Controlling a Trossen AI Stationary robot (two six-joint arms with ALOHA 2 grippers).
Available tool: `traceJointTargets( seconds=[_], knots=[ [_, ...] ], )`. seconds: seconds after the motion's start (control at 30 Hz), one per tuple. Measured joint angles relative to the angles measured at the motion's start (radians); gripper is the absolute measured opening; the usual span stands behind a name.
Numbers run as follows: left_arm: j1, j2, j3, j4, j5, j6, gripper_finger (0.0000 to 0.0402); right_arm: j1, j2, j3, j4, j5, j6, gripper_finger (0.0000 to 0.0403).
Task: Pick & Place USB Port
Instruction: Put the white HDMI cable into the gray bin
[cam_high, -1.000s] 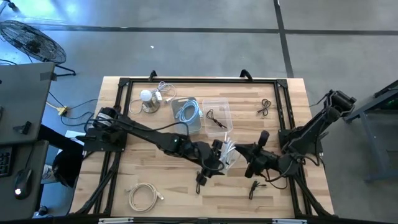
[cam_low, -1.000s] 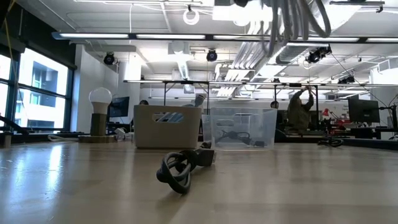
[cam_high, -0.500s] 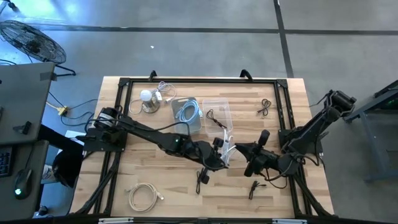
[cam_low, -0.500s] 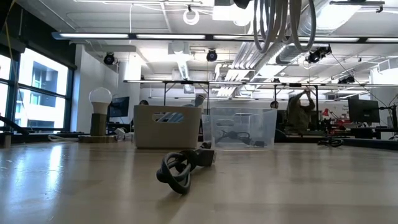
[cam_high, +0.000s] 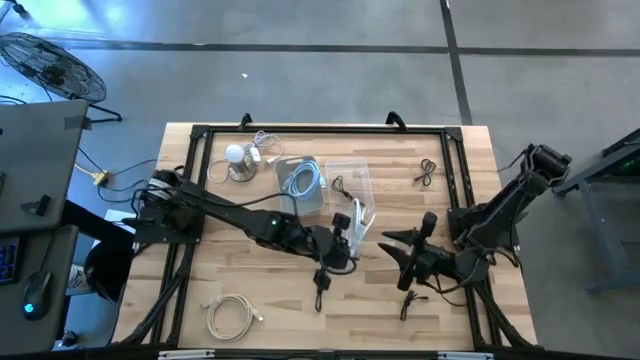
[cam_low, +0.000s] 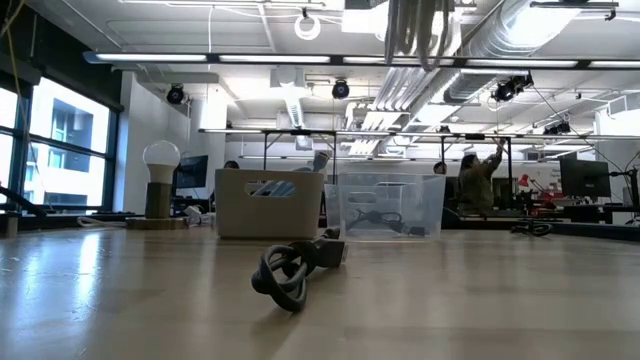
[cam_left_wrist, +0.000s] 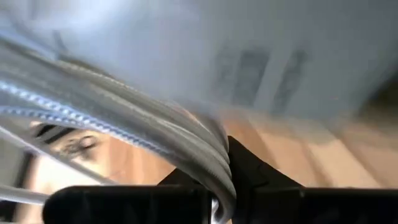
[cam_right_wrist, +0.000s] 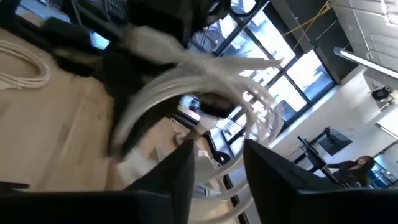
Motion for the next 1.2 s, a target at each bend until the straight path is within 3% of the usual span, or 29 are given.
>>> traceJointTargets(
  seconds=[0.2,0.4,0.5,0.7,0.83,1.0,1.2],
  knots=[
    [-0.01,-0.093,0.001,-0.212,-0.159,-0.008,0.0012,0.037,-0.001,-0.001,0.032,0.088,-0.056,0.0166],
    [0.009,-0.191,0.002,-0.527,-0.362,-0.103,0.0012,0.047,-0.001,-0.001,0.035,0.156,-0.069,0.0171],
    [0.048,-0.212,0.002,-0.657,-0.391,-0.134,0.0012,0.047,-0.001,-0.001,0.035,0.166,-0.088,0.0171],
    [0.171,-0.215,0.001,-0.801,-0.327,-0.109,0.0012,0.043,-0.001,-0.001,0.035,0.169,-0.103,0.0168],
    [0.269,-0.201,0.001,-0.838,-0.265,-0.068,0.0012,0.042,-0.001,-0.001,0.035,0.225,-0.104,0.0168],
    [0.363,-0.198,-0.003,-0.83,-0.176,0.002,0.0012,0.043,-0.001,-0.001,0.035,0.271,-0.104,0.0168],
    [0.448,-0.196,-0.105,-0.762,-0.033,0.055,0.0012,0.042,-0.001,-0.001,0.035,0.272,-0.104,0.0167]
  ],
)
